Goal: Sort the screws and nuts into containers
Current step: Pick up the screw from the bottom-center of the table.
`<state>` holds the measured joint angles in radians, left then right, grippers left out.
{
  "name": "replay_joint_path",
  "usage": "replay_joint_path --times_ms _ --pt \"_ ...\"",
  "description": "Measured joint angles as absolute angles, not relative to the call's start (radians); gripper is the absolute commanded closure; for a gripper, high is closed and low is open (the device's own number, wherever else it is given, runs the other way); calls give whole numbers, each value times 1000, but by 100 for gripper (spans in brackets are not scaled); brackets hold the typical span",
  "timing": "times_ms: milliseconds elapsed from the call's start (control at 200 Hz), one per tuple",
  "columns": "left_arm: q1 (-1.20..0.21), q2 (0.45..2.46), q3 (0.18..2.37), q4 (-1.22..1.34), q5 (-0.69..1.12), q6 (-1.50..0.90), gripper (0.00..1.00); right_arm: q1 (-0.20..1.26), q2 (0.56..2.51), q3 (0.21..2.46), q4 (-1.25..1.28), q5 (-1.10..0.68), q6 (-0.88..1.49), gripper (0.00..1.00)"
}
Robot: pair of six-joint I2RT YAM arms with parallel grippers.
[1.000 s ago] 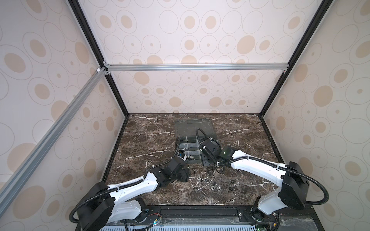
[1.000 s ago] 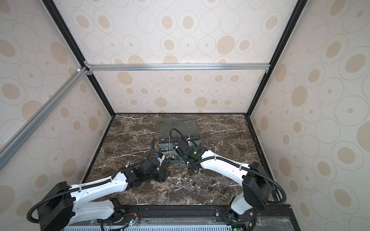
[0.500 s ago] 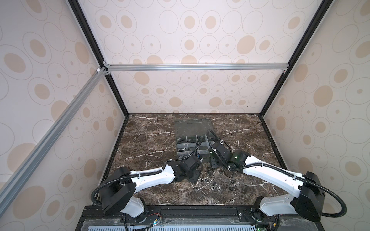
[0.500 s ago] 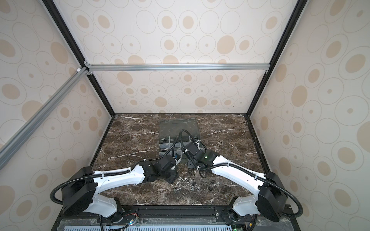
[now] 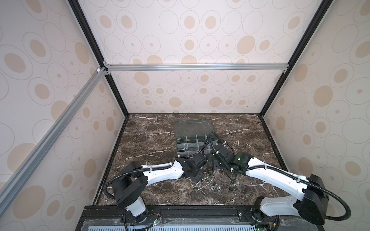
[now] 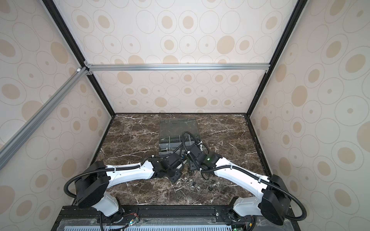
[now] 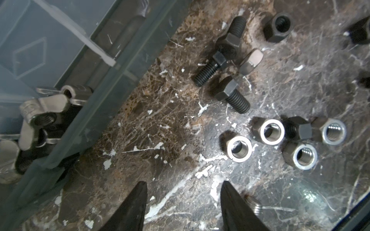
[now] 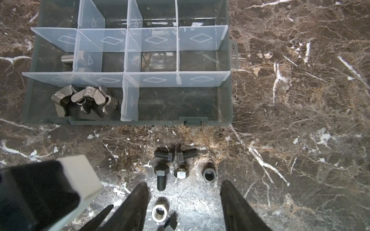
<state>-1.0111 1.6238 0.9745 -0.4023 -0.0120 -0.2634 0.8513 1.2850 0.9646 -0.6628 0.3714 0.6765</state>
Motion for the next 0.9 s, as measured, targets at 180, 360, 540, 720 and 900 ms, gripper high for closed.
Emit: replay_joint_path --times_ms 180,360,540,720,900 --pt "-1014 1667 1007 -429 6 -236 47 851 1228 939 -671 379 692 39" --pt "-1039 1668 1007 -447 33 -223 48 851 1194 920 -687 401 700 38" --pt "-1074 1665 1002 -451 71 -222 49 834 1160 918 -712 428 703 38" --pt "-1106 1664 976 -452 99 -223 52 796 1092 899 -736 450 704 38" --pt "-1124 1664 967 -451 119 -223 57 768 1035 874 -764 461 710 37"
